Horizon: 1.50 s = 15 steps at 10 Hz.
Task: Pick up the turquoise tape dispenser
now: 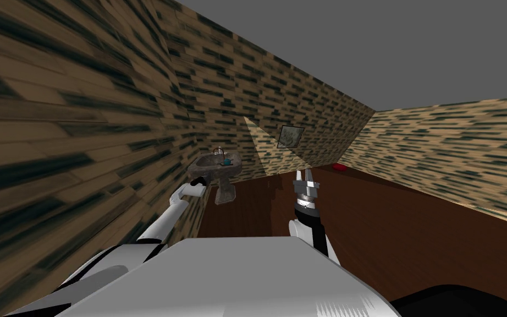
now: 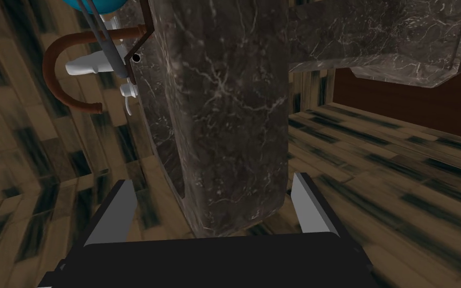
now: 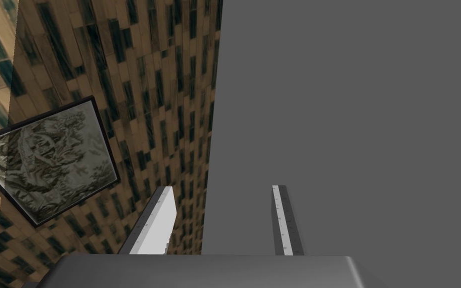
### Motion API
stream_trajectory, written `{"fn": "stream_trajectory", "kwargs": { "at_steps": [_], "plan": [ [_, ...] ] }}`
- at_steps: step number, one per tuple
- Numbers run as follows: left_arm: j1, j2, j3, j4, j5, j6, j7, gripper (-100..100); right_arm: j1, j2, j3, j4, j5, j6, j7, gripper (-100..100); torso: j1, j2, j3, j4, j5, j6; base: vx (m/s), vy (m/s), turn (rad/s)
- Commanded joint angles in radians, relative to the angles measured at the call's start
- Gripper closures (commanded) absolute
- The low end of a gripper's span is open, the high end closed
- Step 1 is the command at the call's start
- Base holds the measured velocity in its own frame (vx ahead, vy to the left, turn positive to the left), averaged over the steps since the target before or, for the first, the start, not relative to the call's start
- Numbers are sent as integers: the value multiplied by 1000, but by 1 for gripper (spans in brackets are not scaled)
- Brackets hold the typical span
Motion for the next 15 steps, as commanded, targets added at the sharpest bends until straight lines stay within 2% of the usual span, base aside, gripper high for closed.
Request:
{"fn": "stream_trajectory", "kwargs": {
  "at_steps": [1, 4, 5, 6, 7, 8, 9, 10, 11, 12, 13, 14, 15],
  "plan": [
    [-50, 6, 5, 50, 3, 47, 7, -100, 0, 0, 0, 0, 0, 0, 0, 0, 0, 0, 0, 0, 0, 0, 17, -16, -25],
    [-139, 40, 25, 133, 26, 136, 30, -100, 0, 0, 0, 0, 0, 0, 0, 0, 0, -1, -1, 0, 0, 0, 34, -18, -43],
    [-157, 40, 25, 146, 26, 156, 30, -100, 0, 0, 0, 0, 0, 0, 0, 0, 0, -2, -1, 0, 0, 0, 41, -10, -31],
    [-196, 58, 35, 187, 37, 189, 41, -100, 0, 0, 0, 0, 0, 0, 0, 0, 1, -2, -1, 0, 0, 0, 54, -20, -63],
    [-210, 58, 35, 192, 37, 209, 41, -100, 0, 0, 0, 0, 0, 0, 0, 0, 0, -2, -1, -1, 0, 0, 53, -16, -27],
    [-248, 76, 46, 234, 49, 243, 51, -100, 0, 0, 0, 0, 0, 0, 0, 0, 0, -2, -1, -1, 0, 0, 71, -20, -55],
    [-262, 76, 46, 235, 49, 262, 51, -100, 0, 0, 0, 0, 0, 0, 0, 0, 0, -3, -2, -1, 0, 0, 51, -16, -28],
    [-302, 95, 56, 277, 60, 293, 60, -100, 0, 0, 0, 0, 0, 0, 0, 0, 0, -2, -2, -1, 0, 0, 64, -19, -62],
    [-313, 95, 56, 277, 60, 314, 60, -100, 0, 0, 0, 0, 0, 0, 0, 0, 0, -3, -2, -1, 0, 0, 67, -20, -28],
    [-353, 113, 67, 318, 72, 345, 68, -100, 0, 0, 0, 0, 0, 0, 0, 0, 0, -3, -2, -1, 0, 0, 82, -23, -58],
    [-362, 113, 67, 318, 72, 364, 68, -100, 0, 0, 0, 0, 0, 0, 0, 0, 0, -4, -2, -1, 0, 0, 77, -14, -26],
    [-400, 132, 77, 358, 83, 398, 76, -100, 0, 0, 0, 0, 0, 0, 0, 0, 0, -4, -2, -1, 0, 0, 97, -26, -54],
    [-410, 132, 77, 358, 83, 412, 76, -100, 0, 0, 0, 0, 0, 0, 0, 0, -1, -5, -3, -1, 0, 0, 75, -13, -27]
  ]
}}
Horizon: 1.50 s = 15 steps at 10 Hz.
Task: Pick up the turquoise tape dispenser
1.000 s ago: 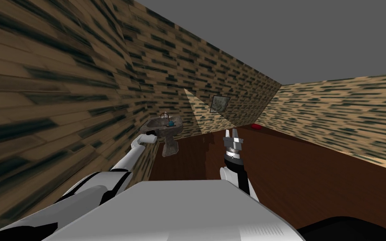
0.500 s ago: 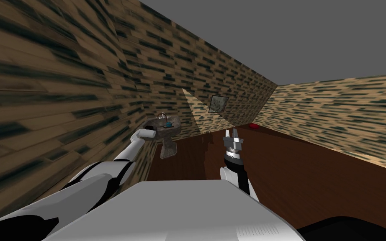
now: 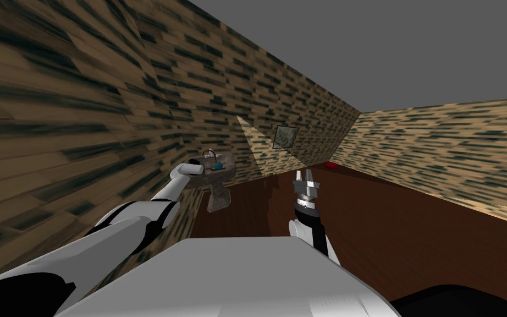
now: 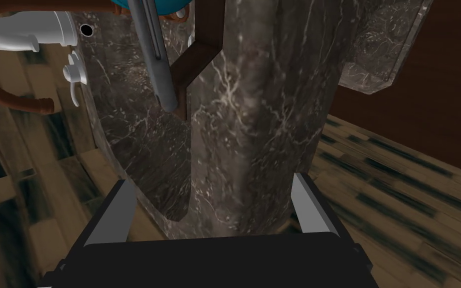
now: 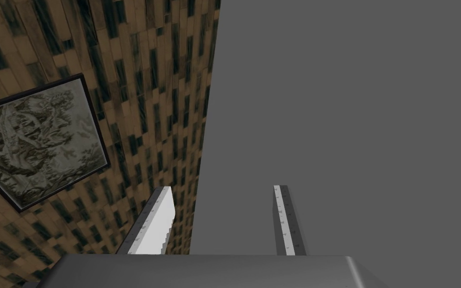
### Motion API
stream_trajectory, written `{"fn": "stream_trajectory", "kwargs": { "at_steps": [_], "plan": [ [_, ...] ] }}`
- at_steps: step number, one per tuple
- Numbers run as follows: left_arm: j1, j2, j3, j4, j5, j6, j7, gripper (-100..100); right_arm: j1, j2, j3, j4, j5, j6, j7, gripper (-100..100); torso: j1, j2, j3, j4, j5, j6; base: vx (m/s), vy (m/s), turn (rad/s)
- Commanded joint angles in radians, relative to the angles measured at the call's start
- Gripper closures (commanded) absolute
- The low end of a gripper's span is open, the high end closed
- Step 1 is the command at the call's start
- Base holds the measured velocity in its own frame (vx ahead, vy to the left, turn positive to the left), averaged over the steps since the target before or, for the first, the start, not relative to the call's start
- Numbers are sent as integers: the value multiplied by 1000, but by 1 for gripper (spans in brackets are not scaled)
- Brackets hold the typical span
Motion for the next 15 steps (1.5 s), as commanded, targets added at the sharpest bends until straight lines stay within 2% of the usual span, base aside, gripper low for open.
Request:
{"fn": "stream_trajectory", "kwargs": {
  "at_steps": [1, 2, 3, 4, 5, 6, 8, 9, 10, 11, 13, 14, 15],
  "plan": [
    [-50, 21, 12, 41, 14, 50, 7, -100, 0, 0, 0, 0, 0, 0, 0, 0, 0, 0, 0, 0, 0, 0, 95, -27, -54],
    [-52, 21, 12, 41, 14, 61, 7, -100, 0, 0, 0, 0, 0, 0, 0, 0, -1, -1, 0, 0, 0, 0, 85, -8, -28],
    [-94, 37, 22, 80, 25, 91, 13, -100, 0, 0, 0, 0, 0, 0, 0, 0, 0, 0, 0, 0, 0, 0, 89, -3, -47],
    [-94, 37, 22, 80, 25, 106, 13, -100, 0, 0, 0, 0, 0, 0, 0, 0, 1, -1, 0, 0, 0, 0, 76, -11, -24],
    [-132, 51, 31, 119, 35, 136, 18, -100, 0, 0, 0, 0, 0, 0, 0, 0, 0, 0, 0, 0, 0, 0, 101, -34, -56],
    [-132, 51, 31, 119, 35, 148, 18, -100, 0, 0, 0, 0, 0, 0, 0, 0, -1, -1, 0, 0, 0, 0, 80, -18, -22],
    [-199, 75, 48, 191, 54, 212, 25, -100, 0, 0, 0, 0, 0, 0, 0, 0, 0, -1, 0, 0, 0, 0, 113, -19, -53],
    [-199, 75, 48, 195, 54, 225, 25, -100, 0, 0, 0, 0, 0, 0, 0, 0, -1, -2, -1, -1, 0, 0, 103, -6, -17],
    [-228, 84, 56, 231, 63, 259, 27, -100, 0, 0, 0, 0, 0, 0, 0, 0, 0, -1, -1, -1, 0, 0, 102, -17, -35],
    [-228, 84, 56, 231, 63, 259, 27, -100, 0, 0, 0, 0, 0, 0, 0, 0, 0, -1, -1, 0, 0, 0, 75, -16, -14],
    [-274, 99, 70, 296, 78, 318, 29, -100, 0, 0, 0, 0, 0, 0, 0, 0, 0, 1, 0, 0, 0, 0, 85, -17, -35],
    [-274, 99, 70, 296, 78, 318, 29, -100, 0, 0, 0, 0, 0, 0, 0, 0, -1, 0, 0, 0, 0, 0, 81, -18, -11],
    [-291, 105, 75, 323, 84, 341, 30, -100, 0, 0, 0, 0, 0, 0, 0, 0, 0, 0, 0, 0, 0, 0, 69, -25, -20]
  ]
}}
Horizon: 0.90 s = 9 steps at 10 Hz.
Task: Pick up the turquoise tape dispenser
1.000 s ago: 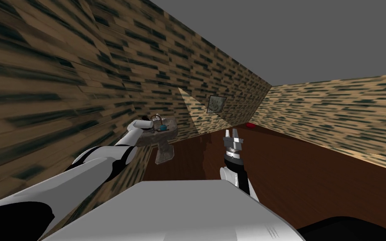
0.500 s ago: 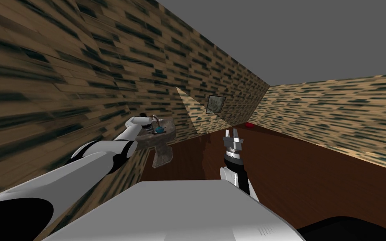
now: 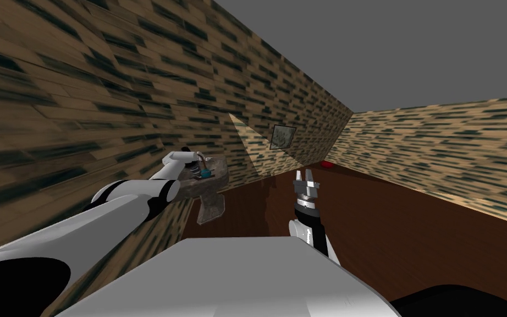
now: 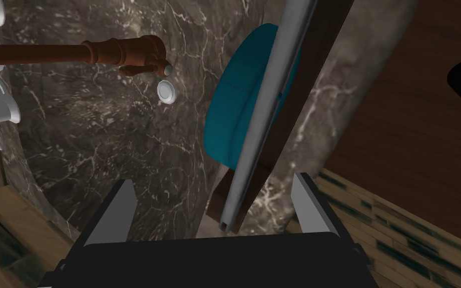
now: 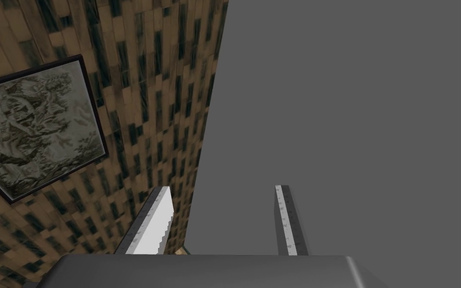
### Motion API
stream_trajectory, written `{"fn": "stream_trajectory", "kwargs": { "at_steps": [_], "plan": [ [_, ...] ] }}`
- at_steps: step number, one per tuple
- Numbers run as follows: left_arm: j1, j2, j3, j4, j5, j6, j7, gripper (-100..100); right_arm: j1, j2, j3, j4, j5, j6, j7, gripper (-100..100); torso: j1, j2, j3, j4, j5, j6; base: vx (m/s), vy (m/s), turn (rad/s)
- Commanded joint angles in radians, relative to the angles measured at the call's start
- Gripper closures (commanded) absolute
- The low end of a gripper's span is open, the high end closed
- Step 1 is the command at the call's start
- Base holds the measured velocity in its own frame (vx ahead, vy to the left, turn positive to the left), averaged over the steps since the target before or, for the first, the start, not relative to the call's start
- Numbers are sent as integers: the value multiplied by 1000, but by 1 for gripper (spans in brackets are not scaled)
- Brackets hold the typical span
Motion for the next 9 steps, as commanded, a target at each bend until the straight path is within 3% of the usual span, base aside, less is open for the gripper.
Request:
{"fn": "stream_trajectory", "kwargs": {
  "at_steps": [1, 3, 5, 6, 7, 9],
  "plan": [
    [-26, 7, 7, 44, 8, 29, 0, -100, 0, 0, 0, 0, 0, 0, 0, 0, 0, 0, 0, 0, 0, 0, 80, -33, -22],
    [-44, 14, 14, 81, 16, 60, 0, -100, 0, 0, 0, 0, 0, 0, 0, 0, -1, 0, 0, 0, 0, 0, 57, -39, -10],
    [-34, 12, 14, 59, 15, 68, 4, -100, 0, 0, 0, 0, 0, 0, 0, 0, 0, 4, 2, 1, 0, 0, 7, -20, 3],
    [-35, 12, 14, 62, 15, 68, 3, 0, 0, 0, 0, 0, 0, 0, 0, 0, 1, 5, 3, 1, 0, 0, 0, 0, 0],
    [-17, 0, 17, 71, 15, 38, 2, -100, 0, 0, 0, 0, 0, 0, 0, 0, 1, 5, 3, 1, 0, 0, 32, 12, 11],
    [-5, -8, 18, 77, 14, 18, 1, -100, 0, 0, 0, 0, 0, 0, 0, 0, 3, 3, 2, 1, 1, 0, 44, 21, 7]
  ]
}}
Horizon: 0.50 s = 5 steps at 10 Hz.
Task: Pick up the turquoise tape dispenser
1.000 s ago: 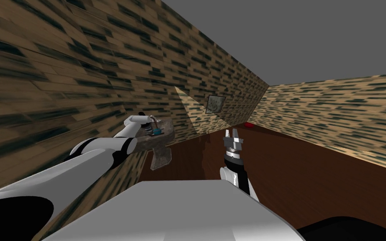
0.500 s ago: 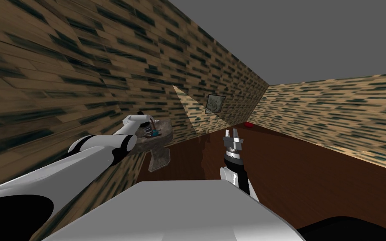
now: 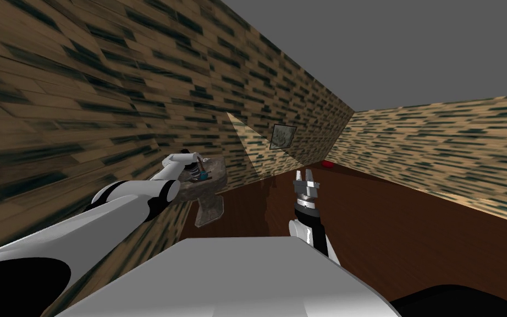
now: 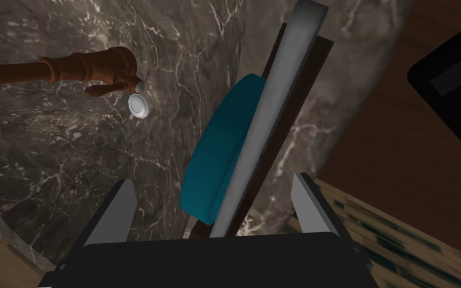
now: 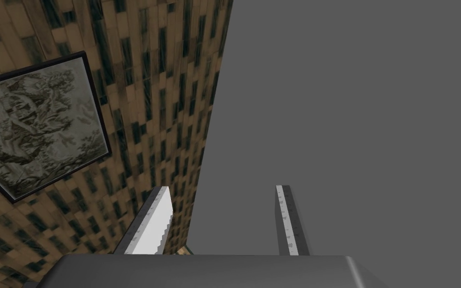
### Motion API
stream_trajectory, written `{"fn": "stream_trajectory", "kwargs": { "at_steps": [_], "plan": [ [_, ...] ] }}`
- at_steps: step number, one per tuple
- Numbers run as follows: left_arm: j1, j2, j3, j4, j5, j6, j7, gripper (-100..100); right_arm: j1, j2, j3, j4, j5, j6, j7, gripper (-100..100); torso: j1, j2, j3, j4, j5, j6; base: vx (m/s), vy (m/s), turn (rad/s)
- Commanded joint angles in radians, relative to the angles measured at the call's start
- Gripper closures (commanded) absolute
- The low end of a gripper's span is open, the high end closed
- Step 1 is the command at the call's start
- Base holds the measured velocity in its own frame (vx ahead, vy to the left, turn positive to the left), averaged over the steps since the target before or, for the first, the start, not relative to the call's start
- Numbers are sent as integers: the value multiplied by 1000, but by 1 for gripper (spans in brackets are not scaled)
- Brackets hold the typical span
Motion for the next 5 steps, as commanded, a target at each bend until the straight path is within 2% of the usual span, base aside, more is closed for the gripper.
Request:
{"fn": "stream_trajectory", "kwargs": {
  "at_steps": [1, 2, 3, 5],
  "plan": [
    [-9, -3, -2, 31, -2, -23, -3, -100, 0, 0, 0, 0, 0, 0, 0, 0, 0, 0, 0, 0, 0, 0, 34, 16, 3],
    [-2, -3, -1, 14, -1, -12, 0, -100, 0, 0, 0, 0, 0, 0, 0, 0, 0, 0, 0, 0, 0, 0, 12, 6, -1],
    [-2, -3, -1, 16, -1, -15, -1, 100, 0, 0, 0, 0, 0, 0, 0, 0, -1, 1, 1, 0, 0, 0, 0, 0, 0],
    [-2, -4, -1, 16, -2, -14, -2, 100, 0, 0, 0, 0, 0, 0, 0, 0, -1, 2, 1, 1, 0, 0, 0, 0, 0]
  ]
}}
